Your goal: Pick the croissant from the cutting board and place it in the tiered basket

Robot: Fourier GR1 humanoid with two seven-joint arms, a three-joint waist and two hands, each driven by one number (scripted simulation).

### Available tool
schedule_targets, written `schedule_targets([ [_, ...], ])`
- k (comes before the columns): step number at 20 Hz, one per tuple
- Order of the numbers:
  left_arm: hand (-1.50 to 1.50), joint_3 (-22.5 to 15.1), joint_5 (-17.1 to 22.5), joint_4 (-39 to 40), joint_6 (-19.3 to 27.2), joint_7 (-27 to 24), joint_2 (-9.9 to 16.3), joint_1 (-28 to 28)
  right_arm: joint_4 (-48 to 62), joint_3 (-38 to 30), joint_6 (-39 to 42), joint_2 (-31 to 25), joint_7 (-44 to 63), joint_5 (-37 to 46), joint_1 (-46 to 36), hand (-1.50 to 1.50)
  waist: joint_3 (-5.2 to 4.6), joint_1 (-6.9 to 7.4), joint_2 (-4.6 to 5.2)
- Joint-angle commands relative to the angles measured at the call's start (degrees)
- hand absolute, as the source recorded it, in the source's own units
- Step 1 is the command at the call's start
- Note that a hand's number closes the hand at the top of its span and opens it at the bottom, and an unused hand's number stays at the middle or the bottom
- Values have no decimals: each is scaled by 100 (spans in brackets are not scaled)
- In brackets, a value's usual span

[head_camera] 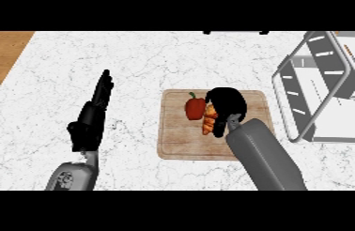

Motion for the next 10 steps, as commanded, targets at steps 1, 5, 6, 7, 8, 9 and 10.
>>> schedule_targets([
  [1, 0, -26, 2, -98, -85, 94, 8, 51, 523, 200, -712, -101, -563, 500, -173, 150, 7, 34, 14],
  [5, 0, 416, 234, 66, -279, 259, 245, -392, 551, 401, -1056, -187, -829, 890, -13, 150, 6, 1, 13],
  [6, 0, -61, -282, 128, 138, 43, -124, -105, 890, 337, -1168, -109, -887, 962, -133, 150, 6, 11, 14],
  [7, 0, -63, -17, -323, -154, 125, -18, 372, 652, 197, -1051, -302, -953, 934, -60, 150, 6, 14, 3],
  [8, 0, -57, -145, -387, 1, 291, -51, 110, -482, 588, -789, -265, -403, 1023, 804, 150, 5, -54, -17],
  [9, 0, 106, -2, -170, -115, 50, 41, 143, -346, 357, -556, -556, -403, 983, 656, 150, 4, -54, -11],
  [10, 0, 174, -5, -33, -33, 18, 25, 117, -781, 561, -541, -789, -375, 1018, 1265, 150, 2, -153, -33],
])
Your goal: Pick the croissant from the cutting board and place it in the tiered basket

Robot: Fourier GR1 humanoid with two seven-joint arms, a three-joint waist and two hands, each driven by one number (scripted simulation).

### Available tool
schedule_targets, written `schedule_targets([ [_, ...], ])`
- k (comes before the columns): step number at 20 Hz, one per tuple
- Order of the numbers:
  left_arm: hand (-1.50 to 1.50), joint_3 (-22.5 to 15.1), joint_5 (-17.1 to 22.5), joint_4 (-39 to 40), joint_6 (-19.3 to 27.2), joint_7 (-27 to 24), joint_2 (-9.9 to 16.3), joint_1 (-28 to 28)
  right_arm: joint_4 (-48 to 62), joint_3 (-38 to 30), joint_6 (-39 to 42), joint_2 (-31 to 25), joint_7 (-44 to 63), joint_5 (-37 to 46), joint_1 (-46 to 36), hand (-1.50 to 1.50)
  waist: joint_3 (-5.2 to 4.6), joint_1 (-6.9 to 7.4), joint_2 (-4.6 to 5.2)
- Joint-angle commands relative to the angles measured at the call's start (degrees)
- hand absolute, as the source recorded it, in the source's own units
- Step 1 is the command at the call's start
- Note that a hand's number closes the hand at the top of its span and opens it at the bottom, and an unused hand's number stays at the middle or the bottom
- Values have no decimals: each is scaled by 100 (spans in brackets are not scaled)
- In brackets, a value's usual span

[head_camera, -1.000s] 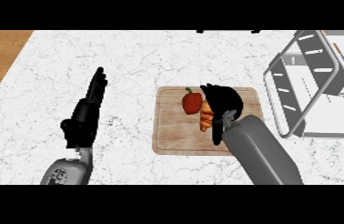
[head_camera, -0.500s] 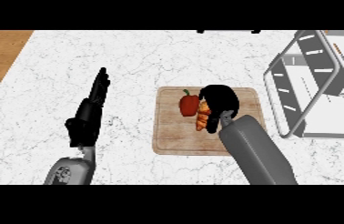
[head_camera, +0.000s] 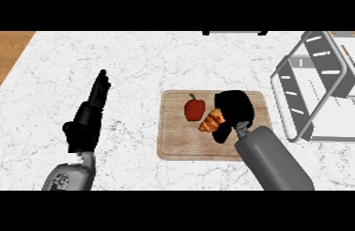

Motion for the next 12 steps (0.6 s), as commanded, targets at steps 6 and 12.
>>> schedule_targets([
  [6, 0, -109, -132, -217, 169, -49, -122, 393, -2025, 85, 15, -1585, 212, 290, 2455, 150, 7, -214, -14],
  [12, 0, 69, 58, -77, -48, -242, 16, 404, -4524, -309, 427, -2051, 975, 332, 3435, 150, 1, -173, 3],
])
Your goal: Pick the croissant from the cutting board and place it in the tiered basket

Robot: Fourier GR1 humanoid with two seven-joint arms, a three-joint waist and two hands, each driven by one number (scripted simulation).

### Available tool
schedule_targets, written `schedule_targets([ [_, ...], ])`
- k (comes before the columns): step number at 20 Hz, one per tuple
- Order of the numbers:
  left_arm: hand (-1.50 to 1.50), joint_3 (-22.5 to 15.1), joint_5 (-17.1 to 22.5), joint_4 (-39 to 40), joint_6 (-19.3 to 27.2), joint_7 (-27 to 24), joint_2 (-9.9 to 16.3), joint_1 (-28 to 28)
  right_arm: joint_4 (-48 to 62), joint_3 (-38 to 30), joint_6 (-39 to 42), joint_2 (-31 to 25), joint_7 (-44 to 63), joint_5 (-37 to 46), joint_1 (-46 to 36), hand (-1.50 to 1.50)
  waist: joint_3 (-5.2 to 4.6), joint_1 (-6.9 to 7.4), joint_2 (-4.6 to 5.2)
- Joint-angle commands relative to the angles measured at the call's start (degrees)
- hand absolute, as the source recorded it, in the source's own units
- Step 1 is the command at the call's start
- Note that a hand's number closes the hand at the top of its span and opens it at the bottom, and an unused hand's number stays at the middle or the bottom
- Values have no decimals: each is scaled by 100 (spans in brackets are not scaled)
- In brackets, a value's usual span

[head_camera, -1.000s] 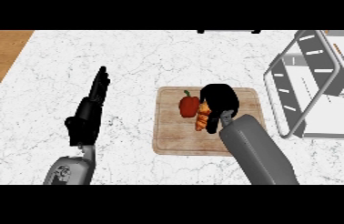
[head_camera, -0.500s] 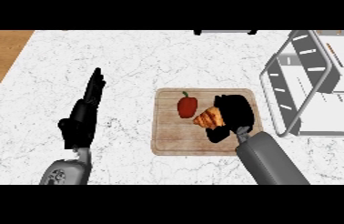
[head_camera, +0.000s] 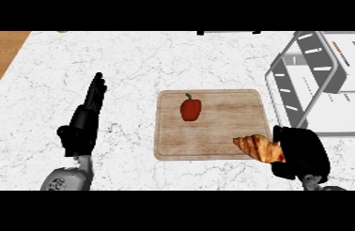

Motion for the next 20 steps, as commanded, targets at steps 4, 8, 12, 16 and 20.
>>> schedule_targets([
  [4, 0, -131, -146, -100, 128, 107, -141, 17, -2414, -939, 775, -558, 637, -284, 591, 150, 3, 37, 27],
  [8, 0, 49, 34, 49, -67, -100, 12, 46, -3686, -1686, 1397, -669, 884, -757, 563, 150, 1, 40, 33],
  [12, 0, -165, -121, -70, 8, 93, -121, 49, -4404, -2818, 2355, -627, 1129, -1766, 165, 150, 4, 69, 36],
  [16, 0, 151, 94, 22, -186, -22, 119, -78, -4259, -3593, 3494, -703, 1282, -2272, -981, 150, -4, 110, 35],
  [20, 0, 75, -61, -32, -10, 286, -2, -299, -3819, -4012, 3851, -225, 1447, -2517, -1921, 150, -5, 130, 25],
])
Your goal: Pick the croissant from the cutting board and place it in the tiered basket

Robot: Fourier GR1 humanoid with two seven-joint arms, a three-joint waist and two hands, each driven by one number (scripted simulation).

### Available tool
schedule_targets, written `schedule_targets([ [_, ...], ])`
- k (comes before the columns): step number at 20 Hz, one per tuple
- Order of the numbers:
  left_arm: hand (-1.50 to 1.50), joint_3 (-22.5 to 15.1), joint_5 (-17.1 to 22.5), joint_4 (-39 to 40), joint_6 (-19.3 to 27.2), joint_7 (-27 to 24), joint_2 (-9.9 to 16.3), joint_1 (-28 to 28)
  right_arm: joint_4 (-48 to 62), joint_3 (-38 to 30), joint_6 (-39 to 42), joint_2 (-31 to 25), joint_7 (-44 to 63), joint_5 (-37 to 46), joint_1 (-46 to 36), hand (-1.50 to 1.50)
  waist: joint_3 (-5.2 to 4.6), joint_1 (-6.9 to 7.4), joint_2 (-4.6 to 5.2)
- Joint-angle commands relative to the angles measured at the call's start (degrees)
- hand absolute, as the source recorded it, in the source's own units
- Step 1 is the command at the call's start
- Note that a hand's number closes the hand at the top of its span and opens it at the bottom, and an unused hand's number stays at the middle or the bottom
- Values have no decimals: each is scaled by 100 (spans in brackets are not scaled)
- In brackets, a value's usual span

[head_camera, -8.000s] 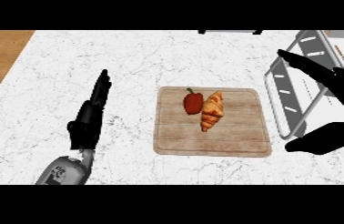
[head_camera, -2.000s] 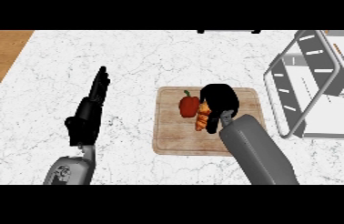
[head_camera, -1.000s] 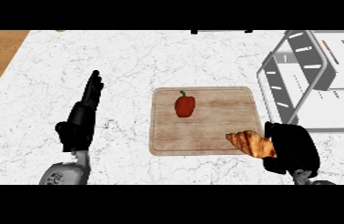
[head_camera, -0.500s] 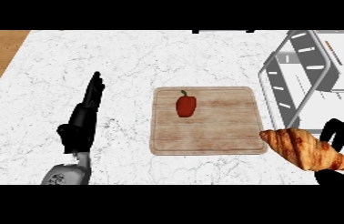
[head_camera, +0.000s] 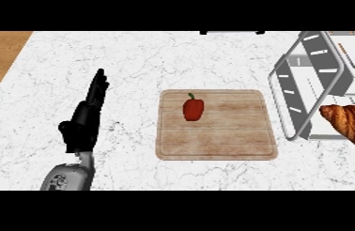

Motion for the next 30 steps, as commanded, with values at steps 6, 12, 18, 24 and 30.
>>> schedule_targets([
  [6, 0, 63, -25, 224, -47, -122, 15, -182, 611, -1152, 890, 508, 934, -1733, -2082, 150, 2, 60, 17],
  [12, 0, 199, 60, 199, -169, -199, 99, -156, 2022, -895, -77, -152, 285, -1050, -2318, 150, 8, 120, 44],
  [18, 0, -40, -95, 67, -1, -235, -163, 170, 2948, -832, -581, -842, -562, -667, -2219, 150, 11, 115, 43],
  [24, 0, -95, -168, 95, -111, -107, -133, 19, 3639, -551, -1569, -869, -1294, -172, -1827, 150, 11, 98, 41],
  [30, 0, -179, -207, 214, -14, -260, -291, 111, 4888, -1471, -1992, -540, -1130, -699, -2307, -150, 15, 139, 53],
])
